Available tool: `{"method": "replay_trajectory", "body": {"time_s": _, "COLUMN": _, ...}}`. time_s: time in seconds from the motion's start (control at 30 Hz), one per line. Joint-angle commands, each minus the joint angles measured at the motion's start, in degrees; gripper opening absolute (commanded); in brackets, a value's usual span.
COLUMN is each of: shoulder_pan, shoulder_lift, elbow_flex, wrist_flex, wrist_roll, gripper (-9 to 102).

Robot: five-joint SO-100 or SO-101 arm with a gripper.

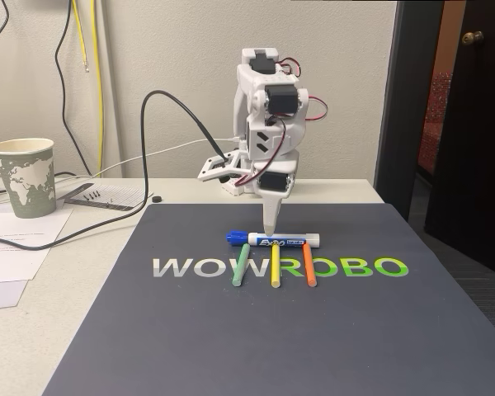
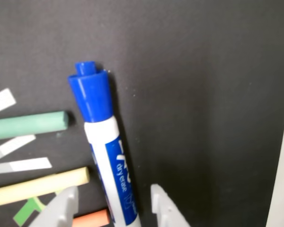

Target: Pick up the blue marker.

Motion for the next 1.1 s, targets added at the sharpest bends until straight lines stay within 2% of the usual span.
{"method": "replay_trajectory", "body": {"time_s": 0.0, "shoulder_pan": 0.35, "shoulder_lift": 0.53, "elbow_flex": -2.46, "wrist_flex": 0.09, "wrist_roll": 0.62, "gripper": 20}}
{"method": "replay_trajectory", "body": {"time_s": 0.5, "shoulder_pan": 0.35, "shoulder_lift": -1.58, "elbow_flex": -1.93, "wrist_flex": -5.8, "wrist_roll": 1.14, "gripper": 20}}
{"method": "replay_trajectory", "body": {"time_s": 0.77, "shoulder_pan": 0.35, "shoulder_lift": -2.55, "elbow_flex": -2.99, "wrist_flex": -6.33, "wrist_roll": 0.7, "gripper": 19}}
{"method": "replay_trajectory", "body": {"time_s": 1.07, "shoulder_pan": 0.62, "shoulder_lift": -1.41, "elbow_flex": -2.99, "wrist_flex": -6.59, "wrist_roll": 5.01, "gripper": 15}}
